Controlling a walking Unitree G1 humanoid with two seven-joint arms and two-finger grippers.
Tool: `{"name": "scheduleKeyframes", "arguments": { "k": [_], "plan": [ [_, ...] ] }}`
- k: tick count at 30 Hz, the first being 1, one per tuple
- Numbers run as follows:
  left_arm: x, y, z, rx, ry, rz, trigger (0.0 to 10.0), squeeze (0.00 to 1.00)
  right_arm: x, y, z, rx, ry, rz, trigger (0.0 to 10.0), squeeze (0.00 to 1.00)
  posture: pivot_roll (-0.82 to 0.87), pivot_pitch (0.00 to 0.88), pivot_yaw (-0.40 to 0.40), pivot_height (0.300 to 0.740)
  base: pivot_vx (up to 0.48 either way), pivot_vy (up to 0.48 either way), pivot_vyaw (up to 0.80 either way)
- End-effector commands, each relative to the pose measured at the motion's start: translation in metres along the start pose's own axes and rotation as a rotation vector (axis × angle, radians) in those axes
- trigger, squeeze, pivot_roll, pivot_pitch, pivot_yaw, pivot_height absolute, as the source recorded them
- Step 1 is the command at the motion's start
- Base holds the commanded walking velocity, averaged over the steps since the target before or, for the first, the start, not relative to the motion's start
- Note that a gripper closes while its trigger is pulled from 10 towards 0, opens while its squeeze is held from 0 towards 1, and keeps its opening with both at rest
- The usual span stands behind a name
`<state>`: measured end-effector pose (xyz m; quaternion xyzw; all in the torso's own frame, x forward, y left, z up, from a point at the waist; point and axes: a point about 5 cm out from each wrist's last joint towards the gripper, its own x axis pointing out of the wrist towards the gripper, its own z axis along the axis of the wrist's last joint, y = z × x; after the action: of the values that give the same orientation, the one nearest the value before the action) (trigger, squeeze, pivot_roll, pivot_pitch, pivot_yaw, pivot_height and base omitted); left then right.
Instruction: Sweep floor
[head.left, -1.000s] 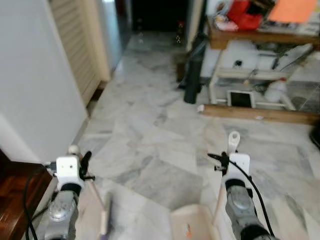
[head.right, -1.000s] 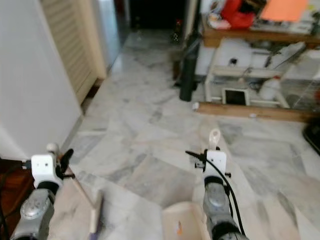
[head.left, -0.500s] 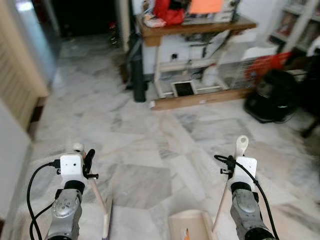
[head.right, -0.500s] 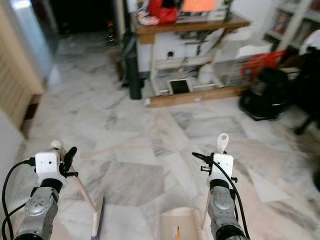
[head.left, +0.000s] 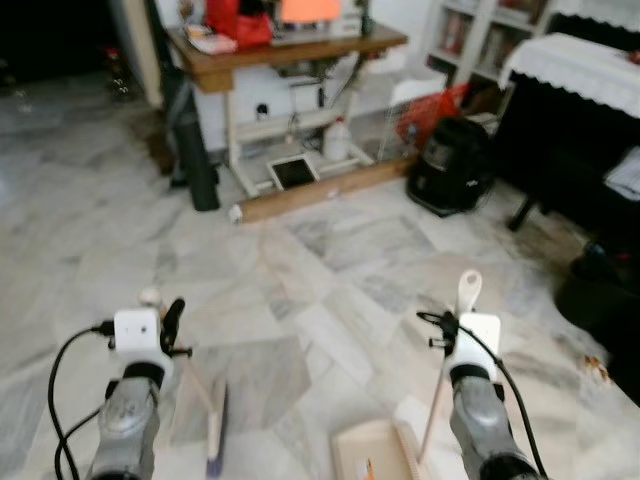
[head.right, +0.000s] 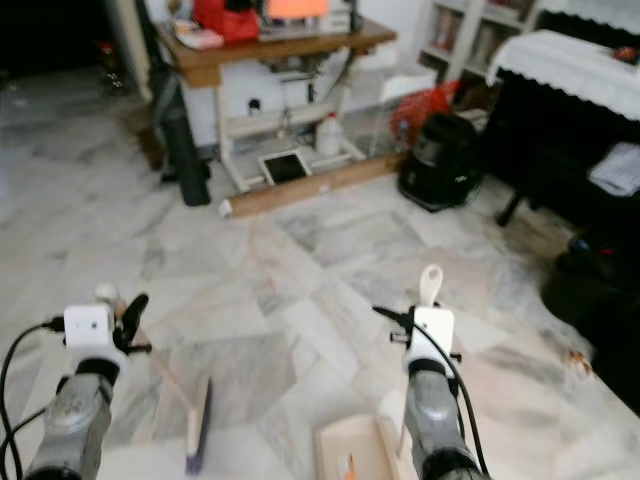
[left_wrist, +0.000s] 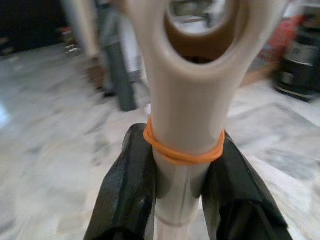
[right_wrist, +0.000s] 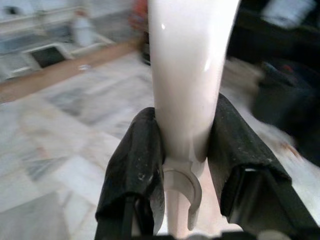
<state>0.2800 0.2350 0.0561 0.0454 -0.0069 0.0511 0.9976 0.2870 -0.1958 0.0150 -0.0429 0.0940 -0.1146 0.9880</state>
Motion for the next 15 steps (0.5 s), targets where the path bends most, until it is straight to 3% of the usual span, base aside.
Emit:
{"name": "scheduleKeyframes", "arguments": {
  "k": [1, 15],
  "plan": [
    [0.0030, 0.0005, 0.0067, 0.003, -0.034, 0.001, 10.0, 0.00, 0.0045, -0.0009, 0.0087, 0.004, -0.036, -0.007, 10.0, 0.00, -0.03, 0.000, 0.015, 0.740, 0.000, 0.000, -0.79],
    [0.0031, 0.0006, 0.0067, 0.002, -0.035, 0.000, 10.0, 0.00, 0.0048, -0.0004, 0.0094, 0.004, -0.038, -0.007, 10.0, 0.00, -0.02, 0.000, 0.014, 0.740, 0.000, 0.000, -0.79]
  ]
}}
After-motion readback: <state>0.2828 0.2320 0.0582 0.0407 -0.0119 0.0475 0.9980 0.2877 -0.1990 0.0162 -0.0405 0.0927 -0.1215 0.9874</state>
